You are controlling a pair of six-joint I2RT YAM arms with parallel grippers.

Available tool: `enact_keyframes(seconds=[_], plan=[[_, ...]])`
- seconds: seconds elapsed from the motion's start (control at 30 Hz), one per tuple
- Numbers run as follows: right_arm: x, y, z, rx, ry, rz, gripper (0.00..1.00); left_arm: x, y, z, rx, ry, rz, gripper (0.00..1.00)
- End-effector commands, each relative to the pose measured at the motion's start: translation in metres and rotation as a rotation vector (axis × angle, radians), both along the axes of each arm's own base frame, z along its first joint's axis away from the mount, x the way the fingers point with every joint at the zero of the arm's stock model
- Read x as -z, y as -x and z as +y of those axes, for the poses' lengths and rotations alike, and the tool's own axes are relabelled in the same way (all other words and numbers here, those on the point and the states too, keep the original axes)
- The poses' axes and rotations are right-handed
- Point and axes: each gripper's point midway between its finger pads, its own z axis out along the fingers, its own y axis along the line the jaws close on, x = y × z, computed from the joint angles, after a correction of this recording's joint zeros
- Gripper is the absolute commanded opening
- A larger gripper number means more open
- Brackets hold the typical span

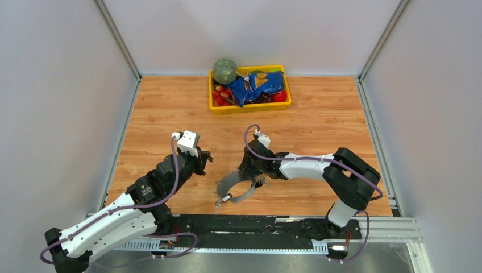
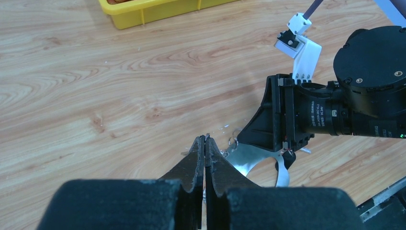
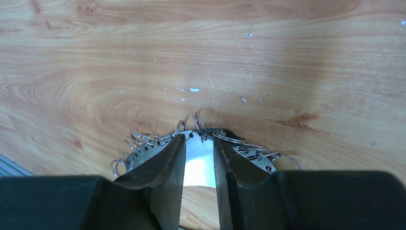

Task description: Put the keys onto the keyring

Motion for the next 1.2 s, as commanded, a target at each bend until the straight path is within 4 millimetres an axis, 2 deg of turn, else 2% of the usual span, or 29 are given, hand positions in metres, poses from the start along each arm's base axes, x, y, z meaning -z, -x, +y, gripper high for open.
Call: enact_keyframes(seconds=[0.0,0.37,0.67,0.97,1.17], plan=[[-0.025,-0.019,0.012,0.021,-0.049,-0.075,0.32,-0.006,-0.002,-0.004,0.007,0.030,-0.016,0.00],[-0.026,-0.023,0.020,0.012,-0.050,-0.076,0.30,-0.005,-0.002,-0.004,0.009,0.029,-0.015,0.00],[-0.019,-0.026,0.016,0.010,-0.015,-0.090,0.29,-0.005,-0.002,-0.004,0.008,0.029,-0.014,0.00],[-0.035,-0.038,0.006,0.003,0.015,-0.162,0.32,-0.004,-0.002,-0.004,0.006,0.026,-0.013,0.00],[-0.053,-0.047,-0.008,-0.004,0.036,-0.225,0.39,-0.004,-0.002,-0.004,0.007,0.024,-0.012,0.00]])
